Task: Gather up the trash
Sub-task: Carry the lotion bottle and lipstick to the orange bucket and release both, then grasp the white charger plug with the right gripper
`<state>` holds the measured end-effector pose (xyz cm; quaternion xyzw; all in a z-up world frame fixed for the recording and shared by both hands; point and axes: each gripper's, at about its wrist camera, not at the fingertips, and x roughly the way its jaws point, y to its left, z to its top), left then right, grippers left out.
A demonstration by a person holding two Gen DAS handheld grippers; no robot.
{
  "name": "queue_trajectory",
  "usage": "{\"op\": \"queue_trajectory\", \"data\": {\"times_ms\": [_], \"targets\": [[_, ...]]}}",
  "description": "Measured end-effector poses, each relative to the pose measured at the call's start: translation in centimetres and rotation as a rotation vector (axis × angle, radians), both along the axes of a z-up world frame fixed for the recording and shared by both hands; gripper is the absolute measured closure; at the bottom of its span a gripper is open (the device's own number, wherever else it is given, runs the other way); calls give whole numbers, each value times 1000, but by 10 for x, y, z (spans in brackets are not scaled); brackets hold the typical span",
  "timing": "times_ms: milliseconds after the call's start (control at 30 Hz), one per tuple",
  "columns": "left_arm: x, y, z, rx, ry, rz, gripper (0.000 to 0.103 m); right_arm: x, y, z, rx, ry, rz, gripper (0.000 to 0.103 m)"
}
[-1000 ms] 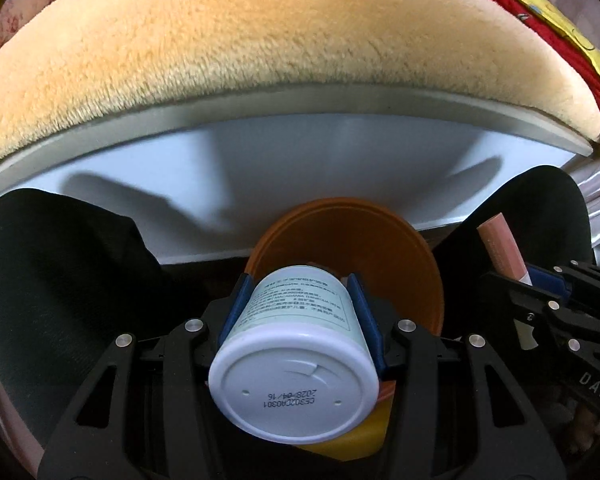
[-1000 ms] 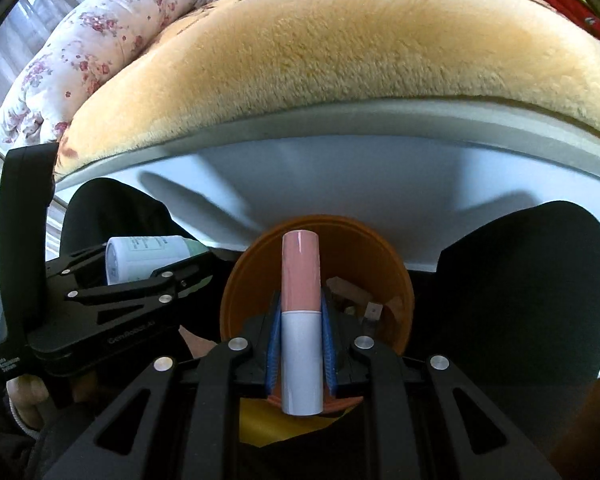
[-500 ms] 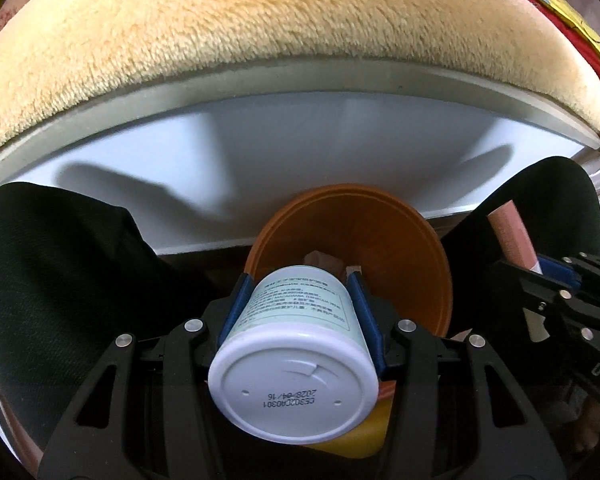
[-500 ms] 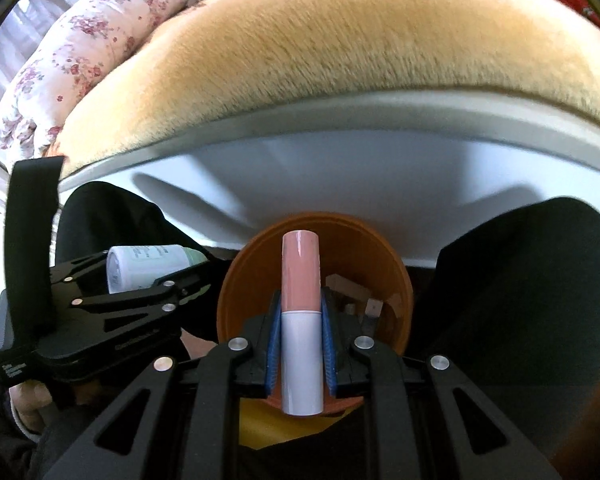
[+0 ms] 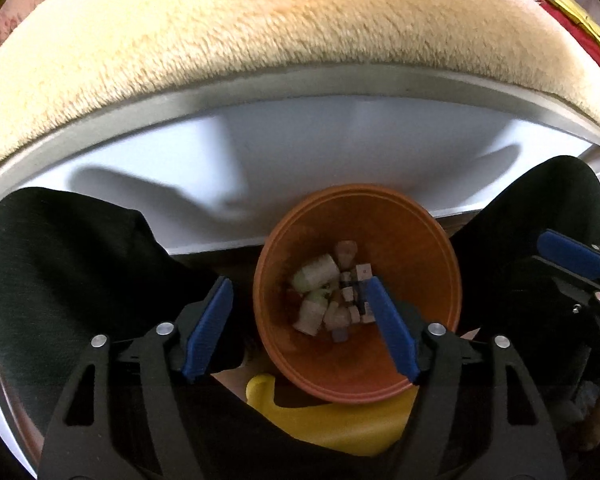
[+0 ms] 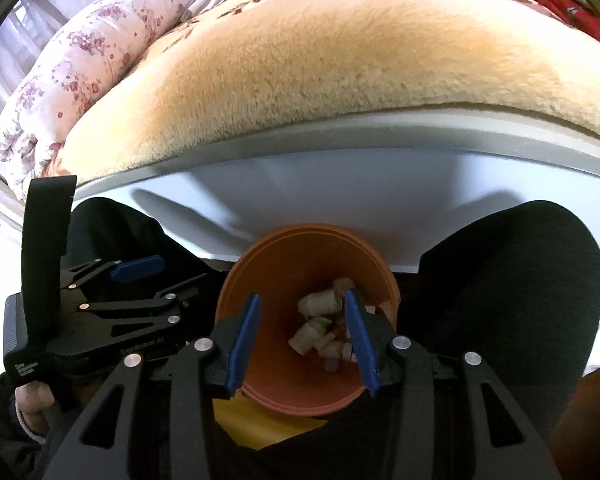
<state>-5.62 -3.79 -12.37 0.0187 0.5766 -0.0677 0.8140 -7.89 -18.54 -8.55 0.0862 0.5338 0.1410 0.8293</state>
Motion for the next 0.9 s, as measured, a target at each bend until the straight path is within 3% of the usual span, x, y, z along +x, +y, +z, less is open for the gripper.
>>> {"op": "queue_trajectory", "data": {"times_ms": [133, 300, 433, 533, 733, 900], "targets": [[-1, 5, 22, -13, -29, -12, 33, -3, -9, 21, 12, -25, 9, 58], [-4, 18, 97, -149, -142, -82, 31, 7, -23, 78, 43, -121, 60, 55], [17, 29, 146, -206, -263, -75, 24, 61, -39, 123, 51, -207, 88, 54], [44, 34, 159, -220, -300, -21, 24, 123, -42, 141, -35, -281, 92, 54], [82, 41, 162, -284, -302, 58, 24, 255, -23, 132, -263, -312, 196, 54], [97, 43, 148, -259, -276, 76, 24, 318, -3, 99, -407, -270, 313, 58]]}}
